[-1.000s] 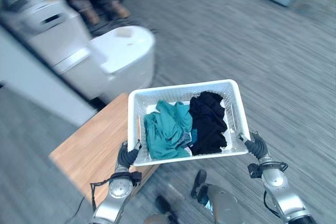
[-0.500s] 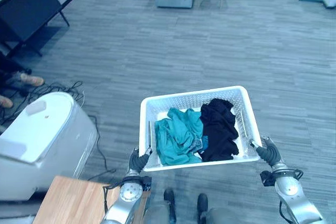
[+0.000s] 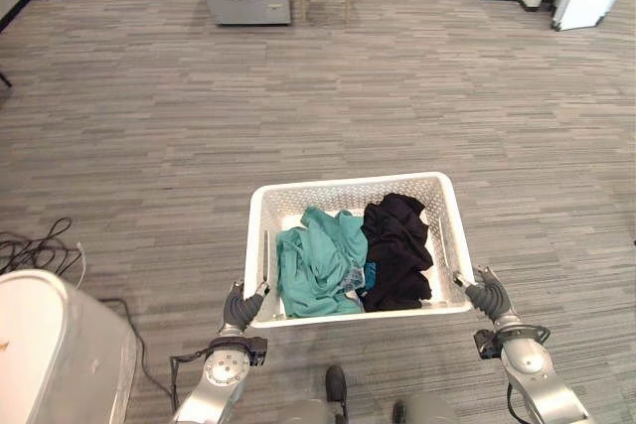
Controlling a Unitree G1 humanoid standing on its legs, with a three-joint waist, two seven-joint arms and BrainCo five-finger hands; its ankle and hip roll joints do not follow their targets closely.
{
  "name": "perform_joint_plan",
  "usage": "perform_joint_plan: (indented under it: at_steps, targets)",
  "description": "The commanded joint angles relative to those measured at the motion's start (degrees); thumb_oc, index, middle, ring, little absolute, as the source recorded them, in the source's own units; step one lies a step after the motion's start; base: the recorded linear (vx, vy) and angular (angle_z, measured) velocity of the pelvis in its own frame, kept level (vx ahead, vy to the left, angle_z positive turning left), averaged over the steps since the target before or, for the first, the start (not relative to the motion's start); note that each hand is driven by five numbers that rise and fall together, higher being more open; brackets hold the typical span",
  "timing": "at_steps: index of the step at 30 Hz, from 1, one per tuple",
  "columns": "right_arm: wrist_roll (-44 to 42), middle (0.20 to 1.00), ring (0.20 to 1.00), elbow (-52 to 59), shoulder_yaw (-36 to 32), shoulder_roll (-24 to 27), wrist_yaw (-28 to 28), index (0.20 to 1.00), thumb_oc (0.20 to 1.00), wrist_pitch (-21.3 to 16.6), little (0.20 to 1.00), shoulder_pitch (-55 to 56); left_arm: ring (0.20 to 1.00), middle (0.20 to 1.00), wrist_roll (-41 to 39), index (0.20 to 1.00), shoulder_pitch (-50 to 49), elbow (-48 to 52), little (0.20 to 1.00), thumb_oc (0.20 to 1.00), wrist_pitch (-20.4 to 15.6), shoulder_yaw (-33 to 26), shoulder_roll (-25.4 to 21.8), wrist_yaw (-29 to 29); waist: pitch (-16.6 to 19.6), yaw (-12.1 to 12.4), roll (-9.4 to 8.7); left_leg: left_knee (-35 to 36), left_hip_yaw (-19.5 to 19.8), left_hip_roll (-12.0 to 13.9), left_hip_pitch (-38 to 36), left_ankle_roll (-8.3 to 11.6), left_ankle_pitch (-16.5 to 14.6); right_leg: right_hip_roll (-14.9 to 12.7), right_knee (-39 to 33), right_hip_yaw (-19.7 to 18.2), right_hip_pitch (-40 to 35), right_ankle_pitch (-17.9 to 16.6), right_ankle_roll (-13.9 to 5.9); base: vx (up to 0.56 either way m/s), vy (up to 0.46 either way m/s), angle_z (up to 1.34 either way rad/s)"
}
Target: Grab the laundry basket,head to the washer,open it,put in the laundry and shut it.
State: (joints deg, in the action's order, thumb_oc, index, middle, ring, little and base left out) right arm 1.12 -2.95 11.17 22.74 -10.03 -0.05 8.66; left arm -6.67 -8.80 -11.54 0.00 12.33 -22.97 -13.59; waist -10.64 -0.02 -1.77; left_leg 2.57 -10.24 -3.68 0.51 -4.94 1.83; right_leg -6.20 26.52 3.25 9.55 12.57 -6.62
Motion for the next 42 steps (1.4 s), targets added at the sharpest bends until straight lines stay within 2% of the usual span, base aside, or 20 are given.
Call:
perform_joint_plan:
  at_steps: [1,5,10,12,13,14,16,18,19,23,24,28,30,31,34,35,36,38,39,42]
  targets:
    - [-6.3,0.200,0.200,3.8,-0.8,0.2,3.0,0.200,0.200,-6.4,0.200,-5.4,0.200,0.200,-4.8,0.200,0.9,8.0,0.200,0.200,-6.7,-2.0,0.3,2.7,0.5,-0.9,-0.08,-4.7,-1.2,2.5,-3.9,3.08,-8.7,1.5,-17.1,6.1,0.5,-12.5,-2.01,0.41,-0.055,-0.34]
    - [-6.1,0.200,0.200,4.1,-1.1,0.1,3.0,0.200,0.200,-6.2,0.200,-5.2,0.200,0.200,-4.0,0.200,1.8,7.5,0.200,0.200,-6.7,-2.9,0.8,2.7,-0.7,-2.8,0.26,-3.1,-0.1,2.7,-9.7,4.19,-11.4,0.8,-26.2,10.9,5.8,-16.6,-3.51,0.39,-0.095,0.02]
    - [-5.3,0.200,0.200,4.7,-1.8,0.2,3.5,0.200,0.200,-6.7,0.200,-4.0,0.200,0.200,-3.2,0.200,2.5,6.5,0.200,0.200,-7.3,-2.2,2.0,2.8,0.3,-5.1,0.82,-3.2,3.1,3.2,-15.9,5.71,-13.4,-0.8,-25.2,9.6,7.4,-20.1,-3.59,0.45,-0.159,0.33]
    - [-4.0,0.200,0.200,4.3,-1.9,1.1,3.4,0.200,0.200,-6.6,0.200,-3.2,0.200,0.200,-3.4,0.200,2.6,5.8,0.200,0.200,-7.3,-1.2,2.9,2.8,1.3,-6.4,1.96,-5.5,4.8,5.4,-16.5,7.41,-10.6,0.4,-23.3,8.8,6.8,-20.5,-2.18,0.56,-0.309,0.72]
    - [-4.5,0.200,0.200,4.5,-2.3,1.9,3.7,0.200,0.200,-6.9,0.200,-2.6,0.200,0.200,-3.5,0.200,2.6,5.5,0.200,0.200,-7.5,-0.5,3.0,3.4,1.8,-6.2,3.33,-13.0,5.2,8.3,-14.4,9.93,-3.0,2.0,-23.5,9.3,4.3,-19.4,-0.43,0.45,-0.311,0.92]
    - [-4.5,0.200,0.200,4.5,-2.3,1.9,3.7,0.200,0.200,-6.9,0.200,-2.6,0.200,0.200,-3.5,0.200,2.6,5.5,0.200,0.200,-7.5,-0.5,2.9,3.3,1.9,-6.4,3.13,-12.9,5.4,8.1,-14.2,9.94,-2.7,1.8,-23.6,9.4,4.4,-19.6,-0.39,0.40,-0.338,0.70]
    - [-5.3,0.200,0.200,4.9,-2.8,2.9,3.5,0.200,0.200,-7.1,0.200,-2.2,0.200,0.200,-4.0,0.200,2.8,6.1,0.200,0.200,-7.3,0.1,2.6,3.8,1.2,-5.9,2.15,-27.4,6.1,9.6,-8.0,10.60,4.4,2.5,-24.3,9.4,0.9,-17.9,2.23,0.29,-0.336,0.06]
    - [-5.5,0.200,0.200,4.7,-3.2,3.8,3.0,0.200,0.200,-6.8,0.200,-2.1,0.200,0.200,-4.8,0.200,3.0,6.3,0.200,0.200,-7.2,0.6,2.8,3.9,0.2,-4.7,1.09,-35.2,3.9,10.8,-3.3,9.65,4.3,3.1,-24.8,9.0,-2.7,-15.1,4.09,0.39,-0.352,-0.23]
    - [-5.3,0.200,0.200,4.5,-3.4,4.4,2.4,0.200,0.200,-6.2,0.200,-2.2,0.200,0.200,-5.3,0.200,3.3,6.4,0.200,0.200,-6.9,1.1,3.2,3.9,-0.7,-3.3,-0.32,-36.9,1.8,9.8,3.1,7.86,-0.6,2.6,-25.2,7.9,-5.7,-13.3,4.34,0.32,-0.214,-0.07]
    - [-5.9,0.200,0.200,4.7,-4.1,4.1,2.2,0.200,0.200,-6.3,0.200,-1.7,0.200,0.200,-5.3,0.200,3.0,6.5,0.200,0.200,-6.8,1.4,3.4,4.1,-0.7,-2.1,-0.67,-30.3,0.5,7.7,7.3,6.82,-3.1,2.5,-25.9,6.9,-8.1,-12.1,3.55,0.43,-0.055,-0.29]
    - [-5.8,0.200,0.200,3.9,-4.3,3.7,1.6,0.200,0.200,-6.2,0.200,-1.4,0.200,0.200,-4.8,0.200,2.5,6.9,0.200,0.200,-6.4,1.0,3.9,4.1,-0.5,0.5,0.78,-7.6,1.6,3.8,11.6,7.21,2.6,5.0,-27.5,5.2,-14.3,-9.2,2.31,0.63,0.011,-0.32]
    - [-6.1,0.200,0.200,3.9,-4.5,2.7,1.7,0.200,0.200,-6.3,0.200,-1.9,0.200,0.200,-4.2,0.200,1.6,7.5,0.200,0.200,-6.0,0.2,4.1,4.2,0.0,2.6,1.14,0.4,1.4,3.4,16.0,7.94,6.4,6.3,-27.8,2.0,-20.5,-5.3,2.24,0.67,0.020,-0.34]
    - [-6.2,0.200,0.200,4.1,-4.4,2.4,2.6,0.200,0.200,-6.3,0.200,-1.8,0.200,0.200,-4.1,0.200,0.7,7.7,0.200,0.200,-6.2,-0.2,4.0,4.8,1.1,2.8,1.60,1.4,0.9,4.2,15.2,7.54,6.3,6.6,-27.3,1.3,-21.8,-3.8,2.13,0.67,0.101,-0.69]
    - [-6.2,0.200,0.200,4.2,-4.0,1.0,2.6,0.200,0.200,-6.8,0.200,-1.0,0.200,0.200,-4.1,0.200,0.8,7.5,0.200,0.200,-5.8,0.1,3.8,4.7,2.5,3.2,0.52,-3.1,1.5,3.5,14.6,6.34,7.7,4.5,-22.3,1.0,-22.7,-3.1,1.28,0.67,0.138,-0.53]
    - [-5.5,0.200,0.200,4.0,-3.0,0.1,3.6,0.200,0.200,-6.8,0.200,-1.6,0.200,0.200,-4.3,0.200,1.5,7.4,0.200,0.200,-5.6,0.0,2.6,4.4,3.1,3.2,-0.99,-5.3,0.4,2.2,12.0,4.15,3.9,1.3,-12.3,-0.2,-19.5,-9.7,-1.89,0.51,0.137,-0.17]
    - [-5.5,0.200,0.200,4.0,-3.0,0.1,3.6,0.200,0.200,-6.8,0.200,-1.6,0.200,0.200,-4.3,0.200,1.5,7.4,0.200,0.200,-5.6,0.0,2.6,4.4,3.2,3.3,-0.84,-5.3,0.3,2.5,12.2,4.17,4.0,1.5,-12.4,-0.3,-19.4,-9.9,-1.84,0.42,0.095,-0.68]
    - [-5.6,0.200,0.200,4.4,-2.9,-0.3,3.9,0.200,0.200,-7.2,0.200,-1.4,0.200,0.200,-4.2,0.200,1.5,7.8,0.200,0.200,-5.7,-0.2,1.8,4.3,3.2,2.9,-1.39,-5.5,0.1,1.6,9.2,2.89,1.6,0.5,-5.3,-1.3,-16.0,-16.8,-3.60,0.42,0.078,-0.57]
    - [-5.6,0.200,0.200,4.4,-2.5,-0.3,4.3,0.200,0.200,-7.0,0.200,-1.7,0.200,0.200,-4.7,0.200,1.8,7.8,0.200,0.200,-5.7,-0.3,1.3,4.1,2.4,2.0,-0.39,-4.1,0.8,2.1,4.8,2.25,-0.4,1.5,-2.2,-0.8,-10.1,-16.1,-2.53,0.57,0.077,-0.17]
    - [-5.9,0.200,0.200,4.5,-2.4,-0.2,4.4,0.200,0.200,-6.8,0.200,-2.1,0.200,0.200,-5.1,0.200,2.0,7.9,0.200,0.200,-5.7,-0.6,1.0,4.1,1.6,0.9,0.56,-3.1,1.4,2.7,0.9,2.33,-2.4,1.8,-4.9,1.5,-5.1,-13.5,-1.50,0.44,0.027,0.06]
    - [-6.4,0.200,0.200,4.3,-2.4,-0.3,4.5,0.200,0.200,-6.6,0.200,-2.3,0.200,0.200,-5.2,0.200,1.5,8.0,0.200,0.200,-5.6,-0.7,1.1,4.3,0.6,-0.4,0.94,-2.7,1.9,2.8,-3.0,2.65,-4.7,1.9,-9.8,4.2,-1.5,-11.7,-0.71,0.36,-0.021,0.22]
